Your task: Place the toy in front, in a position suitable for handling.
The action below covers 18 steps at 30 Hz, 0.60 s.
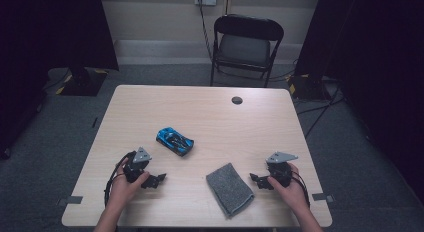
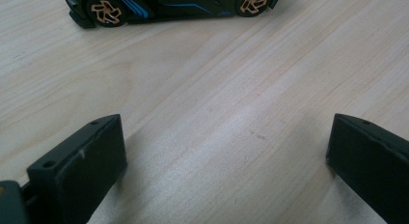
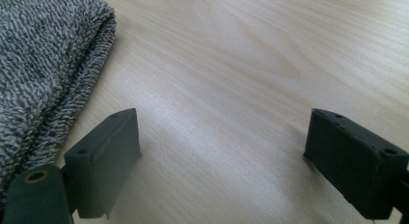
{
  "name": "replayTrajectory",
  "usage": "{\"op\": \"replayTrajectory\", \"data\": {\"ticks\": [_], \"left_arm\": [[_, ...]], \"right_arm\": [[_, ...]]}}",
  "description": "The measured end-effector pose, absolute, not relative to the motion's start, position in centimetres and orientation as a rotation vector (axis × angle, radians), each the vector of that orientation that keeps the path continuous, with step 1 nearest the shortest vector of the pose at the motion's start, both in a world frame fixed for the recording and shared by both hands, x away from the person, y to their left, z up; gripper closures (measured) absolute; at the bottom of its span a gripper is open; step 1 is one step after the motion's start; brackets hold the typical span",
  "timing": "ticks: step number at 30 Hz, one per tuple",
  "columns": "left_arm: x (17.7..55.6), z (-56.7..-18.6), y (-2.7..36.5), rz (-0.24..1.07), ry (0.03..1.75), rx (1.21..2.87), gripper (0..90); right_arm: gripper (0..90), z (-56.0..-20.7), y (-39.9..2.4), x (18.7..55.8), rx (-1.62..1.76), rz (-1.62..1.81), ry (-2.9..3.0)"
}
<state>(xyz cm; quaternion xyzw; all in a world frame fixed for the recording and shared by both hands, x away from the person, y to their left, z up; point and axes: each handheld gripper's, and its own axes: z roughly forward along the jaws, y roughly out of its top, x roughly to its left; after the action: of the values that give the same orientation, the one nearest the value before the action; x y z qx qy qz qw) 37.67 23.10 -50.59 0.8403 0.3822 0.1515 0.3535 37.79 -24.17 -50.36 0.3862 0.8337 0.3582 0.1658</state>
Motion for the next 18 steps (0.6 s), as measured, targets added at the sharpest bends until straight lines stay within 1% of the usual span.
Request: {"op": "replayTrajectory", "data": {"ticks": [5, 6, 7, 10, 13, 15, 18], "left_arm": [[37.6, -50.6, 23.1, 0.391, 0.988, 2.173, 0.0], [37.6, -50.6, 23.1, 0.392, 0.987, 2.175, 0.0], [37.6, -50.6, 23.1, 0.392, 0.988, 2.174, 0.0], [37.6, -50.6, 23.2, 0.394, 0.985, 2.179, 0.0], [37.6, -50.6, 23.2, 0.394, 0.985, 2.179, 0.0], [37.6, -50.6, 23.2, 0.394, 0.985, 2.179, 0.0], [37.6, -50.6, 23.2, 0.394, 0.985, 2.179, 0.0]], "right_arm": [[11.5, -50.3, -24.2, 37.8, 1.101, 1.02, 2.381], [12.3, -50.2, -24.2, 37.9, 1.101, 1.008, 2.389], [15.0, -50.1, -24.2, 38.0, 1.111, 1.003, 2.394], [15.5, -49.5, -24.2, 38.4, 1.099, 0.968, 2.422], [15.8, -48.5, -23.9, 39.0, 1.082, 0.953, 2.429], [16.5, -47.1, -23.0, 39.7, 1.05, 0.975, 2.437], [16.4, -46.3, -22.0, 40.2, 1.028, 0.992, 2.443]]}}
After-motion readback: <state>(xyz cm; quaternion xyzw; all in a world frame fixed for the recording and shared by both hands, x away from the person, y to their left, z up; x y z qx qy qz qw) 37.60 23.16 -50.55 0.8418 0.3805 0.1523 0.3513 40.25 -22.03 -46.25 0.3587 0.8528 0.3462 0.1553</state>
